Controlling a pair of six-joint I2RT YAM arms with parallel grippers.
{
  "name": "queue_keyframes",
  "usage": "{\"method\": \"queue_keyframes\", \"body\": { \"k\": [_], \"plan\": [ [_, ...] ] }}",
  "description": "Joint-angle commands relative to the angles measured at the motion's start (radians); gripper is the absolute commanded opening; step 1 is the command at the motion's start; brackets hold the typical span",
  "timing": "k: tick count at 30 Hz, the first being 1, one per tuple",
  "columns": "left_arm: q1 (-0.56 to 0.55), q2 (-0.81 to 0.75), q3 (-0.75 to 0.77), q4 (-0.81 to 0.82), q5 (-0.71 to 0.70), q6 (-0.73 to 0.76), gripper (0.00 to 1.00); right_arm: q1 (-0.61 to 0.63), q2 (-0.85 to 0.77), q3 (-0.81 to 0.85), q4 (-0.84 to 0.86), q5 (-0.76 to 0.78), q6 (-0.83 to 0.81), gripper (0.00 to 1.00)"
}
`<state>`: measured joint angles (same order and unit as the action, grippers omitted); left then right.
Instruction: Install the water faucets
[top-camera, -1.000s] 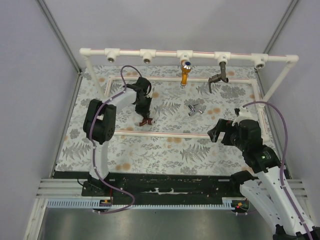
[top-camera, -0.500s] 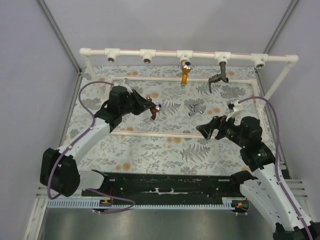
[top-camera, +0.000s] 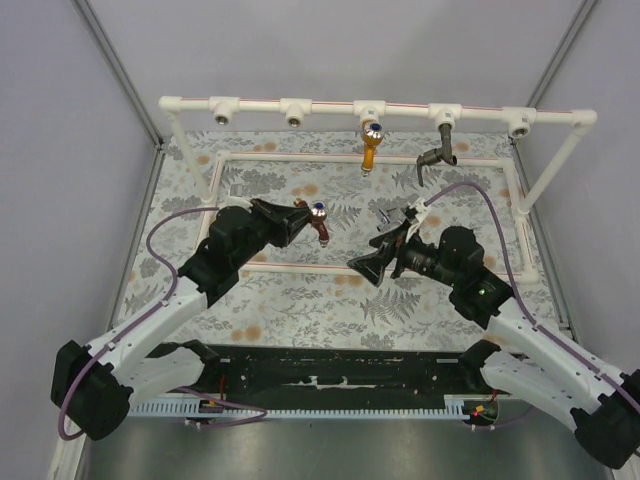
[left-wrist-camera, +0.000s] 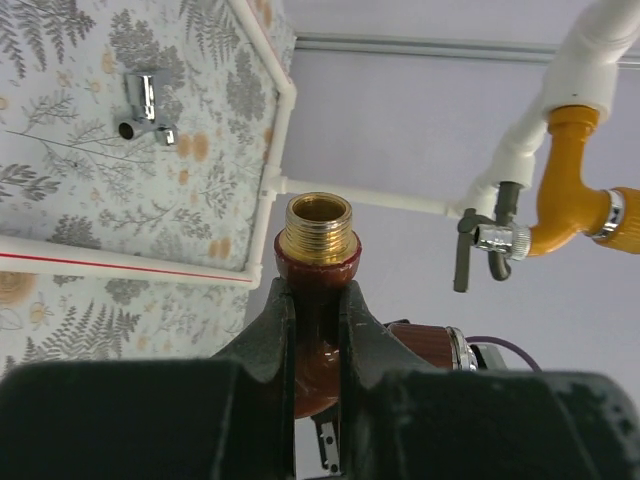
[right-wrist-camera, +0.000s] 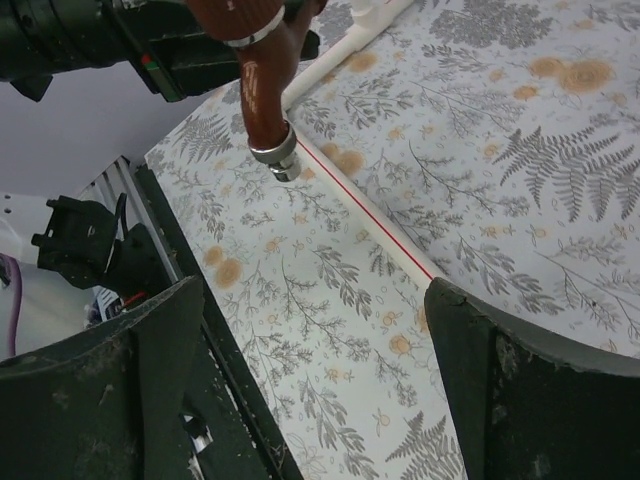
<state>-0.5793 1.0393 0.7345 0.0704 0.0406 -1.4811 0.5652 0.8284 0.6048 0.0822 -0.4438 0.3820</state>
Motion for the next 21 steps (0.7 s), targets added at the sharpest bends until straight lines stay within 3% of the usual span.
{"method": "queue_keyframes", "body": {
  "k": [1,5,10,15,21],
  "plan": [
    [-0.033,-0.041,0.026,0.071,-0.084,-0.114,0.02,0.171,0.044,0.101,0.057,0.258,-0.175,0.98],
    [-0.065,-0.048,0.031,0.066,-0.105,-0.116,0.02,0.32,0.101,0.15,0.102,0.473,-0.29,0.98],
    [-0.094,-0.059,0.039,0.072,-0.125,-0.125,0.02,0.433,0.193,0.187,0.198,0.618,-0.373,0.89],
    [-0.114,-0.085,0.045,0.075,-0.154,-0.117,0.02,0.479,0.271,0.187,0.304,0.767,-0.417,0.8],
    [-0.137,-0.114,0.042,0.063,-0.185,-0.084,0.02,0.492,0.317,0.213,0.338,0.814,-0.425,0.7]
  ]
}}
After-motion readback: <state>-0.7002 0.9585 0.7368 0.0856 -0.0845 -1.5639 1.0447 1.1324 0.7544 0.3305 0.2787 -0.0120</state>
